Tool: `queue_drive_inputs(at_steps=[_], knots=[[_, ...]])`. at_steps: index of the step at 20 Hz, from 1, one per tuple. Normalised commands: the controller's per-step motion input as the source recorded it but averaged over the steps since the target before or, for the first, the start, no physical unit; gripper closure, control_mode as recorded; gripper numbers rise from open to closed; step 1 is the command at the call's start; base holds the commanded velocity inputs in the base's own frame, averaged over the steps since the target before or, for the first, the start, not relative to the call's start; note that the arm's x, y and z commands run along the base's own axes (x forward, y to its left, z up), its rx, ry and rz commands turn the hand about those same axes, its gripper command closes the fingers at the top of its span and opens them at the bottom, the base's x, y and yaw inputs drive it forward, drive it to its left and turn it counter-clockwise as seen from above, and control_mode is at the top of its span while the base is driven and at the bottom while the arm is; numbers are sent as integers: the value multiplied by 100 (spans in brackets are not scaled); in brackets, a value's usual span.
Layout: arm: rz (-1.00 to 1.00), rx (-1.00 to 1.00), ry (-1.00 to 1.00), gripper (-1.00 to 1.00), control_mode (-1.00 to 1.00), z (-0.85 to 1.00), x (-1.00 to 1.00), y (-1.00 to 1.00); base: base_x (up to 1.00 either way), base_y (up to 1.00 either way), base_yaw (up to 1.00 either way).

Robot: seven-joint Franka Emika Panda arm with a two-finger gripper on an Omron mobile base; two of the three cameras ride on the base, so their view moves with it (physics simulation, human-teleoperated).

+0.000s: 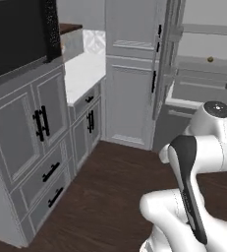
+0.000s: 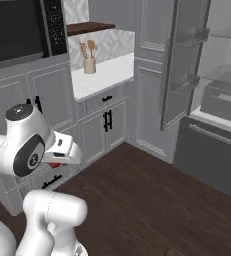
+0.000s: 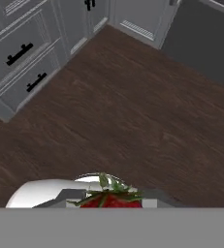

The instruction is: Take the strawberry from the fridge and place it on top of the pancake, located on the dining counter.

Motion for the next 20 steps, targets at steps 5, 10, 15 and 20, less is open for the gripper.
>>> queue_drive_inputs(at_steps=[5,10,15,20], knots=[[0,0,0,100,100,0,0,0,-78,80,69],[0,0,0,100,100,0,0,0,-65,76,73],[0,0,0,100,100,0,0,0,-56,68,70],[0,0,0,100,100,0,0,0,-17,83,65]])
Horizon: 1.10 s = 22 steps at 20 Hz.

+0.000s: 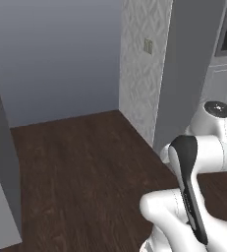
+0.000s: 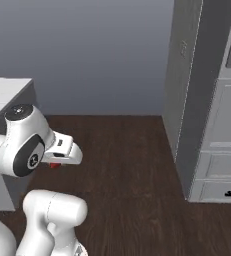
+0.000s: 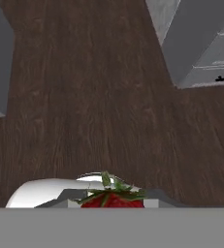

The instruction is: Take the strawberry from the fridge and place it on top of the pancake, located on the dining counter.

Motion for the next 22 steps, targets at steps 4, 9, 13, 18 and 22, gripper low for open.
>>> queue_drive_inputs(at_steps=[4,9,13,18,22], knots=[[0,0,0,100,100,0,0,0,22,56,37],[0,0,0,100,100,0,0,0,53,36,6],[0,0,0,100,100,0,0,0,47,47,1],[0,0,0,100,100,0,0,0,47,48,1],[0,0,0,100,100,0,0,0,76,60,1]])
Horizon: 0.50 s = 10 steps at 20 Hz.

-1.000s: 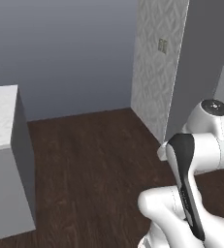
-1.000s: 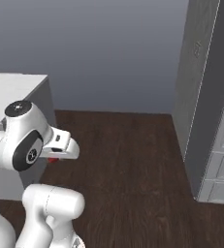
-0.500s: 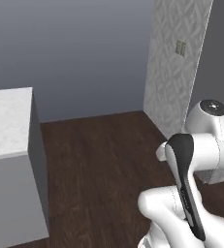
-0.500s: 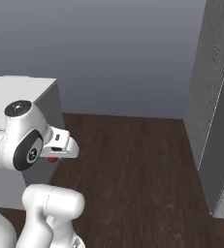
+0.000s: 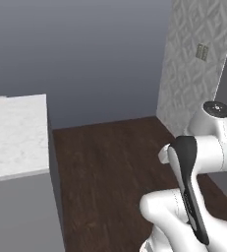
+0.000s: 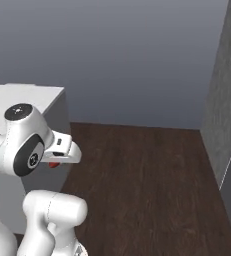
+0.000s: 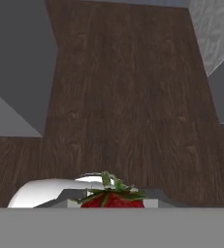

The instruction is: Take the strawberry from the fridge and place it on top of the pancake, located on the dining counter.

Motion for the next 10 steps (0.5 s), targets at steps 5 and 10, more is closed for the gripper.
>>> queue_drive_inputs(at_steps=[5,10], knots=[[0,0,0,100,100,0,0,0,75,39,0],[0,0,0,100,100,0,0,0,97,29,0]])
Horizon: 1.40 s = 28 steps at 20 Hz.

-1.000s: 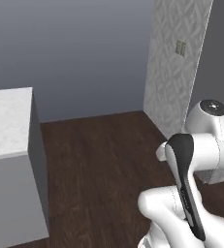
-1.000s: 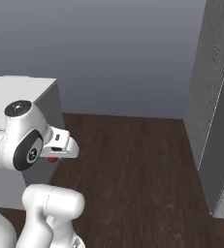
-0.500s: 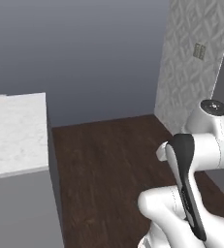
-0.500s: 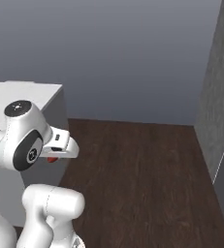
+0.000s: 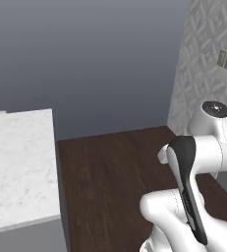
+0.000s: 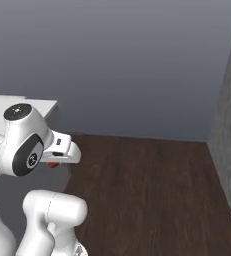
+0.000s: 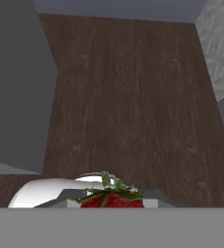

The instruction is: Take the strawberry from the fridge and place it on top of the pancake, located on the dining counter.

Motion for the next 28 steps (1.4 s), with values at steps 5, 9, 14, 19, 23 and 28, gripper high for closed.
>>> queue_drive_inputs(at_steps=[5,9,14,19,23,28], knots=[[0,0,0,100,100,0,0,0,100,3,1],[0,0,0,100,100,0,0,0,100,7,0],[0,0,0,100,100,0,0,0,77,1,0],[0,0,0,100,100,0,0,0,53,0,0],[0,0,0,100,100,0,0,0,74,6,0],[0,0,0,100,100,0,0,0,79,0,0]])
